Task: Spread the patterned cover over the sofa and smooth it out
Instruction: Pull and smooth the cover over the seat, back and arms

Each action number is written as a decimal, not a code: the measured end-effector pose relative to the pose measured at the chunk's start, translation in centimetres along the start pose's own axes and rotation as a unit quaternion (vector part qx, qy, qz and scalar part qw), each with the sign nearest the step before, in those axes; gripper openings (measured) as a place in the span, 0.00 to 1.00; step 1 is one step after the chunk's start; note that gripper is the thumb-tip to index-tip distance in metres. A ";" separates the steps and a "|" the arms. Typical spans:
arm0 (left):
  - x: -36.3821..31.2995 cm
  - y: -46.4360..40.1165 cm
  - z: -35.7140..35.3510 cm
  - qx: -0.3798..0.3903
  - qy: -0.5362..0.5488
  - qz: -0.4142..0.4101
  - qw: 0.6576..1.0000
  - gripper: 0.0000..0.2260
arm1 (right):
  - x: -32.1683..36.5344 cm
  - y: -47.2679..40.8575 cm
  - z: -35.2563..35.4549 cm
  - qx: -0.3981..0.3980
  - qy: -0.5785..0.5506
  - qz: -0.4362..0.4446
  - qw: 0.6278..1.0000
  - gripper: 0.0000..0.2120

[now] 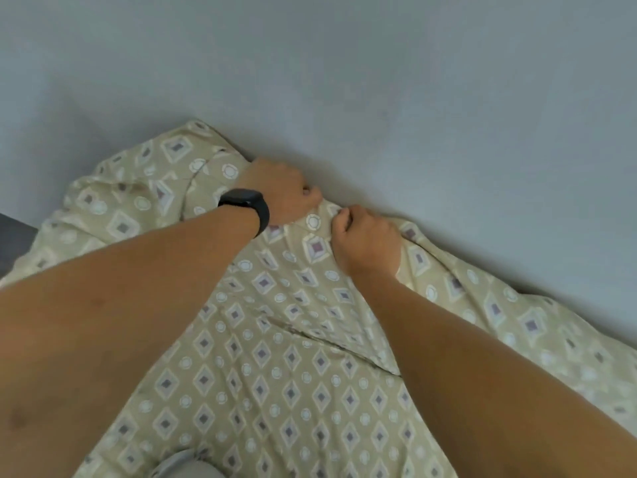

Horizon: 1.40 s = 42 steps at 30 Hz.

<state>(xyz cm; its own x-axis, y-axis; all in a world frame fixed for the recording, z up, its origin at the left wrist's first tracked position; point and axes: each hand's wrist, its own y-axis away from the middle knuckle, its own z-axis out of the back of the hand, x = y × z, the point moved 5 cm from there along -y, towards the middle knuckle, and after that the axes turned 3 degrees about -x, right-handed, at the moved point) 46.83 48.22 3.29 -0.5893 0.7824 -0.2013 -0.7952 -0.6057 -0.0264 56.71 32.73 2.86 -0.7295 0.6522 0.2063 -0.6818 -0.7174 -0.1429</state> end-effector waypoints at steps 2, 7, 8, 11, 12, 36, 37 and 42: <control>-0.9 0.0 -0.6 0.007 -0.005 0.013 1.000 0.23 | 0.1 0.1 -0.4 0.017 0.008 0.005 1.000 0.19; -0.3 -0.4 -0.9 -0.024 -0.023 0.026 0.999 0.25 | -1.4 1.1 0.2 0.048 -0.043 0.060 0.996 0.17; -0.3 -0.3 -0.9 -0.026 -0.025 0.030 0.999 0.25 | -2.4 1.8 0.6 0.059 -0.046 0.075 0.994 0.18; -0.5 0.2 -0.7 -0.041 -0.030 0.026 0.998 0.24 | -9.2 4.0 2.4 0.068 -0.023 0.044 0.996 0.23; -0.7 0.7 -0.4 -0.057 -0.035 0.023 0.998 0.24 | -11.6 4.6 3.0 0.069 -0.012 0.024 0.997 0.23; -11.3 10.0 -1.1 -0.222 0.173 -0.077 0.956 0.18 | -14.7 12.8 5.3 -0.152 -0.034 -0.052 0.986 0.16; -10.5 12.7 -1.7 -0.228 0.206 -0.072 0.949 0.19 | -12.8 15.3 4.5 -0.144 -0.071 -0.041 0.986 0.17; -3.9 25.7 -11.7 0.059 0.154 -0.001 0.986 0.18 | -6.4 25.7 -4.6 0.100 -0.136 -0.015 0.986 0.17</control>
<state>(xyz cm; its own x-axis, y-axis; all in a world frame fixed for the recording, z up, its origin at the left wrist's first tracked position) 30.39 27.96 -8.06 -0.5313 0.6918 -0.4891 -0.8179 -0.5693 0.0832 43.63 11.28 -6.57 -0.6496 0.6031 0.4629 -0.6581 -0.7509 0.0550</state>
